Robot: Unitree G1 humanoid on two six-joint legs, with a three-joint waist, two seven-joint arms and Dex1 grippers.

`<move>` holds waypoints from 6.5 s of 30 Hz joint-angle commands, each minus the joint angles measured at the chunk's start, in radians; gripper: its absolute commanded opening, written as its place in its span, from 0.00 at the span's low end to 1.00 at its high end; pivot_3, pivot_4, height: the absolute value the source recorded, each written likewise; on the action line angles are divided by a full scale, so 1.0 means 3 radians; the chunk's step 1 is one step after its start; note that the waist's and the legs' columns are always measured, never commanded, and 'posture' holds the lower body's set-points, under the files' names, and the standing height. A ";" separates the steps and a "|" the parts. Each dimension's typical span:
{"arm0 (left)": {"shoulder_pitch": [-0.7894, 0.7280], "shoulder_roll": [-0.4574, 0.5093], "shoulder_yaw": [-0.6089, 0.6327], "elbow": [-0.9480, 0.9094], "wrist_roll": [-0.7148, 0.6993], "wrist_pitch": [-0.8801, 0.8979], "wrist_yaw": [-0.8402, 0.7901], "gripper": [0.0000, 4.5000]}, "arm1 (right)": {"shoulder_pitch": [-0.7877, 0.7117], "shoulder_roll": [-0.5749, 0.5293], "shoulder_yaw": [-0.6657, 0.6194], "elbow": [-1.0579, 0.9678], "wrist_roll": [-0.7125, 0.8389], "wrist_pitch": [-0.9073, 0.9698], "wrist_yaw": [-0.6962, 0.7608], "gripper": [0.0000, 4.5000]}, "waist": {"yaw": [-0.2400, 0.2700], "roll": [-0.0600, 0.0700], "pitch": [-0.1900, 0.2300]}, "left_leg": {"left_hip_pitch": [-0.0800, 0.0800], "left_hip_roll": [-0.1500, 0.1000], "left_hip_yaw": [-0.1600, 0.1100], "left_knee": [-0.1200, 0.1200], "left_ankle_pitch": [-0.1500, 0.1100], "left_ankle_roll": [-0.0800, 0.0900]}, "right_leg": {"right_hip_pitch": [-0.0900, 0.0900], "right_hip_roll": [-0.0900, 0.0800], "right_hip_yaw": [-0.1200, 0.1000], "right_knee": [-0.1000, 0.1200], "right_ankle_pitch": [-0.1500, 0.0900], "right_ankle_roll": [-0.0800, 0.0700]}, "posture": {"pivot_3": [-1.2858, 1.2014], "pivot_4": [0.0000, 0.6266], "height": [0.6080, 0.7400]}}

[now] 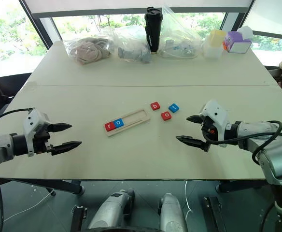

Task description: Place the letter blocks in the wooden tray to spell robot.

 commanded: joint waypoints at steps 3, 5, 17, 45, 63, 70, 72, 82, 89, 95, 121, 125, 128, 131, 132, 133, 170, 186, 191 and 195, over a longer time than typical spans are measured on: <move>0.0021 0.0006 0.0191 -0.0128 -0.0073 0.0035 0.0078 1.00 | -0.0070 -0.0019 0.0018 -0.0005 -0.0022 -0.0099 0.0016 0.99 | 0.0000 0.0000 0.0000 | 0.0000 0.0000 0.0000 0.0000 0.0000 0.0000 | 0.0000 0.0000 0.0000 0.0000 0.0000 0.0000 | 0.52 0.24 1.00; 0.0033 0.0016 0.0186 -0.0156 -0.0073 0.0034 0.0085 1.00 | -0.0066 -0.0015 0.0037 0.0000 -0.0031 -0.0111 0.0006 0.99 | 0.0001 0.0000 0.0000 | 0.0000 0.0000 0.0000 0.0000 0.0000 0.0000 | 0.0000 0.0000 0.0000 0.0000 0.0000 0.0000 | 0.52 0.24 1.00; -0.0269 0.0140 0.0053 0.0027 0.0105 -0.0008 0.0122 1.00 | -0.0079 0.0035 0.0064 0.0005 -0.0089 0.0116 -0.0322 0.99 | 0.0004 0.0000 0.0000 | 0.0000 0.0000 0.0000 0.0000 0.0000 0.0000 | -0.0001 0.0000 0.0000 0.0000 0.0000 0.0000 | 0.52 0.24 1.00; -0.1889 -0.0682 -0.1792 0.1262 0.1179 -0.0445 -0.0293 1.00 | -0.0408 0.0912 0.0641 -0.1130 0.0272 0.1257 -0.1402 0.99 | 0.0001 -0.0005 0.0002 | -0.0001 0.0000 0.0003 0.0008 0.0003 0.0010 | -0.0001 0.0007 0.0000 0.0007 0.0008 0.0017 | 0.52 0.24 1.00; -0.1800 -0.0895 -0.1923 0.1609 0.1514 -0.0582 -0.0225 0.70 | -0.0356 0.0874 0.0630 -0.1069 0.0210 0.1165 -0.1486 1.00 | 0.0007 -0.0005 -0.0005 | 0.0012 0.0000 0.0001 0.0015 0.0003 0.0011 | 0.0015 0.0008 -0.0001 0.0010 0.0012 0.0018 | 0.52 0.24 1.00; -0.1836 -0.0817 -0.1898 0.1659 0.1530 -0.0916 -0.0353 0.70 | -0.0301 0.0761 0.0565 -0.0987 0.0164 0.1099 -0.1452 1.00 | 0.0002 -0.0005 -0.0005 | 0.0012 0.0000 0.0001 0.0015 0.0003 0.0011 | 0.0014 0.0008 -0.0001 0.0010 0.0012 0.0018 | 0.52 0.24 1.00; -0.1845 -0.0778 -0.1868 0.1663 0.1496 -0.1082 -0.0457 0.70 | -0.0291 0.0729 0.0541 -0.0938 0.0145 0.1063 -0.1438 1.00 | 0.0001 -0.0006 -0.0005 | 0.0011 0.0000 0.0001 0.0015 0.0003 0.0011 | 0.0014 0.0009 -0.0001 0.0010 0.0012 0.0017 | 0.52 0.24 1.00; -0.1662 -0.0352 -0.1946 0.1490 0.1619 -0.1748 -0.1003 0.70 | -0.0385 0.1021 0.0230 -0.0459 0.0024 0.0853 -0.1731 1.00 | -0.0028 -0.0005 -0.0005 | 0.0009 0.0003 0.0002 0.0007 0.0003 0.0011 | 0.0006 0.0010 0.0000 0.0009 0.0013 0.0017 | 0.52 0.24 1.00; -0.1627 -0.0382 -0.1914 0.1454 0.1603 -0.1689 -0.0949 0.81 | -0.0686 0.1353 0.0322 -0.0142 -0.0097 0.0824 -0.1972 1.00 | -0.0022 -0.0004 -0.0005 | 0.0010 0.0003 0.0002 0.0009 0.0004 0.0011 | 0.0008 0.0012 0.0000 0.0009 0.0014 0.0016 | 0.52 0.24 1.00; -0.1634 -0.0378 -0.1883 0.1440 0.1660 -0.1652 -0.0904 1.00 | -0.1151 0.1705 0.0599 0.0529 -0.0436 0.0636 -0.2153 1.00 | -0.0058 -0.0003 -0.0005 | 0.0012 0.0003 0.0002 0.0009 0.0004 0.0011 | 0.0008 0.0017 0.0000 0.0014 0.0014 0.0017 | 0.52 0.24 1.00; -0.0583 0.0176 0.0017 -0.0334 0.0054 0.0419 -0.0301 1.00 | -0.2313 0.2500 0.0890 0.3056 -0.1331 -0.0170 -0.2084 0.26 | -0.0115 0.0000 -0.0001 | 0.0016 0.0022 0.0005 0.0001 0.0012 -0.0004 | -0.0009 0.0050 0.0019 0.0034 0.0025 0.0010 | 0.52 0.24 1.00; -0.0731 0.0105 -0.0098 -0.0355 -0.0011 0.0423 -0.0215 1.00 | -0.2294 0.2355 0.0939 0.2594 -0.1478 -0.0123 -0.2113 0.27 | -0.0100 0.0001 0.0000 | 0.0015 0.0022 0.0005 0.0001 0.0013 -0.0005 | -0.0011 0.0051 0.0019 0.0034 0.0025 0.0008 | 0.52 0.24 1.00; -0.0898 -0.0035 -0.0267 -0.0375 0.0102 0.0308 -0.0021 1.00 | -0.2090 0.2129 0.0668 0.1729 -0.1360 0.0462 -0.2141 0.27 | -0.0058 0.0001 0.0000 | 0.0012 0.0021 0.0006 0.0002 0.0013 -0.0006 | -0.0014 0.0050 0.0020 0.0033 0.0026 0.0008 | 0.52 0.24 1.00; -0.0952 -0.0134 -0.0427 -0.0468 0.0077 0.0308 0.0022 1.00 | -0.1681 0.2100 0.0219 0.0743 -0.1083 0.1347 -0.2171 0.27 | -0.0055 -0.0001 -0.0001 | 0.0010 0.0019 0.0006 0.0000 0.0013 -0.0006 | -0.0012 0.0048 0.0020 0.0027 0.0026 0.0008 | 0.52 0.24 1.00; -0.0968 -0.0165 -0.0457 -0.0494 0.0044 0.0329 0.0030 1.00 | -0.1556 0.2149 0.0058 0.0475 -0.0980 0.1625 -0.2191 0.27 | -0.0052 -0.0004 -0.0003 | 0.0009 0.0019 0.0005 -0.0001 0.0013 -0.0006 | -0.0011 0.0048 0.0020 0.0026 0.0026 0.0008 | 0.52 0.24 1.00; -0.0985 -0.0191 -0.0482 -0.0503 0.0030 0.0335 0.0038 1.00 | -0.1441 0.2181 -0.0044 0.0241 -0.0925 0.1849 -0.2219 0.27 | -0.0060 -0.0004 -0.0003 | 0.0010 0.0020 0.0005 -0.0003 0.0012 -0.0005 | -0.0011 0.0048 0.0020 0.0026 0.0025 0.0009 | 0.52 0.24 1.00; -0.1262 -0.0047 -0.0928 -0.0279 0.0020 0.0140 -0.0481 1.00 | 0.0023 0.0556 0.0464 0.0623 -0.0846 -0.0932 0.0072 0.98 | -0.0094 -0.0002 0.0005 | 0.0013 0.0028 0.0015 0.0008 0.0003 0.0004 | -0.0002 0.0050 0.0036 0.0000 0.0025 -0.0008 | 0.52 0.24 1.00; -0.0970 0.0042 -0.0773 -0.0271 0.0046 0.0114 -0.0409 1.00 | -0.0338 0.0657 0.0650 0.1389 -0.0936 -0.1514 0.0334 0.37 | -0.0071 -0.0003 0.0005 | 0.0013 0.0028 0.0012 0.0011 0.0004 0.0002 | -0.0002 0.0049 0.0037 0.0001 0.0028 -0.0014 | 0.52 0.24 1.00; -0.0780 0.0124 -0.0640 -0.0315 0.0032 0.0129 -0.0381 1.00 | -0.0439 0.0701 0.0626 0.1271 -0.0818 -0.1278 0.0332 0.26 | -0.0074 -0.0002 0.0005 | 0.0012 0.0027 0.0012 0.0011 0.0003 0.0000 | -0.0003 0.0048 0.0037 0.0000 0.0028 -0.0014 | 0.52 0.24 1.00; -0.0503 0.0300 -0.0519 -0.0344 0.0112 0.0056 -0.0395 1.00 | -0.0844 0.0865 0.0780 0.1060 -0.0703 -0.0983 0.0385 0.26 | -0.0110 0.0001 0.0007 | 0.0011 0.0028 0.0013 0.0007 0.0003 0.0001 | -0.0012 0.0049 0.0041 0.0004 0.0028 -0.0014 | 0.52 0.24 1.00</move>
